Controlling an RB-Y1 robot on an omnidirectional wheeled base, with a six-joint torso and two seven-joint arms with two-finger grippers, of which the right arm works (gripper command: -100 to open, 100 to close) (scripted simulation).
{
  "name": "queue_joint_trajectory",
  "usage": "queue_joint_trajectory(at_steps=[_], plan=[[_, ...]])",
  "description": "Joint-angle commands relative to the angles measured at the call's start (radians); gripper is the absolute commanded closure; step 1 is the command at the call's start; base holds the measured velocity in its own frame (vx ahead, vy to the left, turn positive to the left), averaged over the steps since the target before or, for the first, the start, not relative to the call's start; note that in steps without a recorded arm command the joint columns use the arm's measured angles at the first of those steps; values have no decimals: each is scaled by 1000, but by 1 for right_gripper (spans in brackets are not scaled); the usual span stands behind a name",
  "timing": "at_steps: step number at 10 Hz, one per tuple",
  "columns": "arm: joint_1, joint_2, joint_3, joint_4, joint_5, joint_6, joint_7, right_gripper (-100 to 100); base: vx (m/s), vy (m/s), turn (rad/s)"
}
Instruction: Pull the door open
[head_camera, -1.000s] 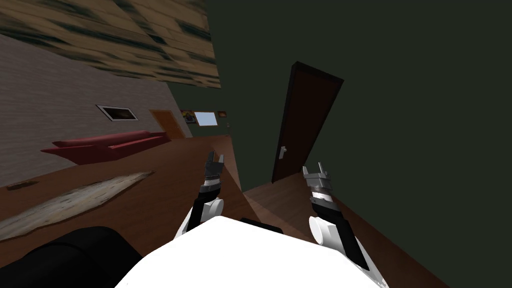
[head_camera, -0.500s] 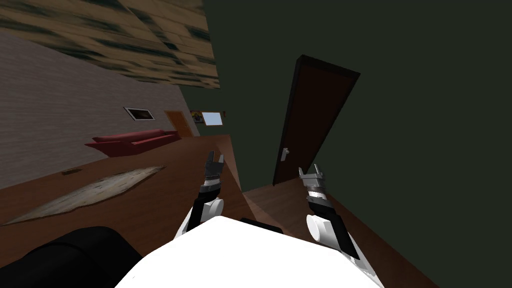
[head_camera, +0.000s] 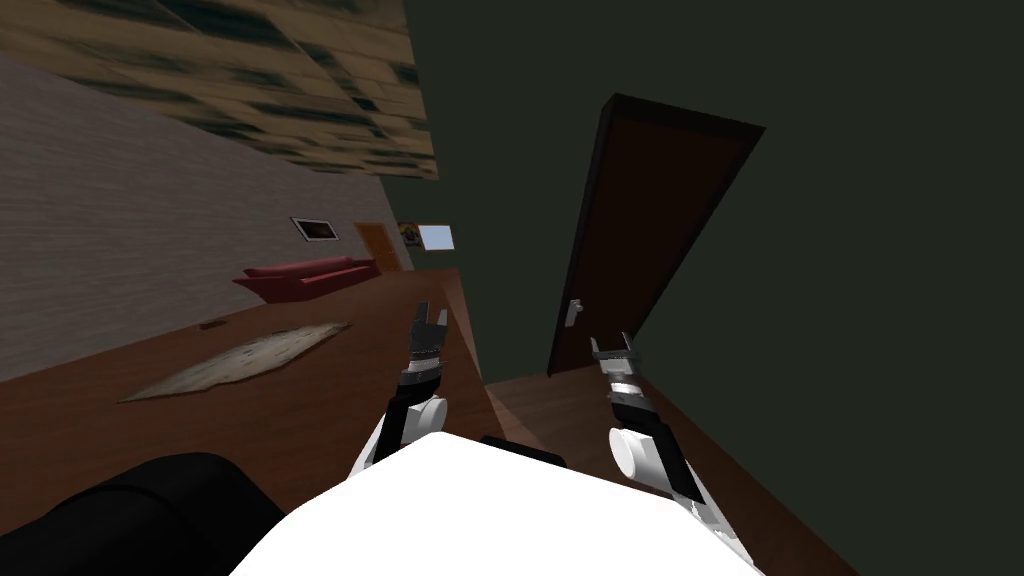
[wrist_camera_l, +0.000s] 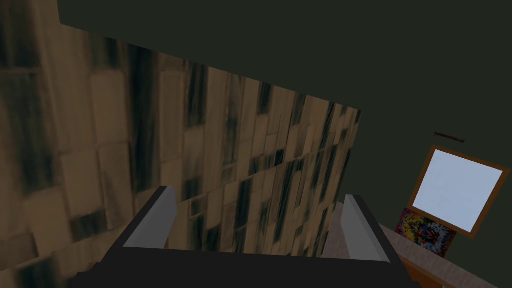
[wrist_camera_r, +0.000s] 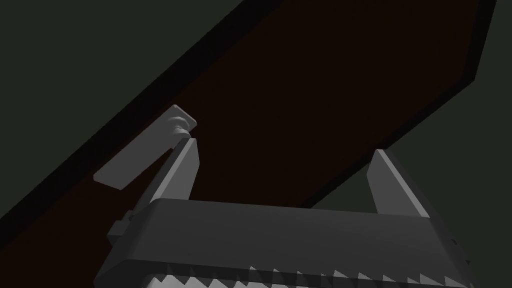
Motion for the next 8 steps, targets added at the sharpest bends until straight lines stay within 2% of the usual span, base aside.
queue_joint_trajectory(at_steps=[1,8], plan=[[-12,-11,8,31,-22,2,-50,-100,59,-129,139],[-68,-55,40,167,-115,8,-250,-100,57,-132,155]])
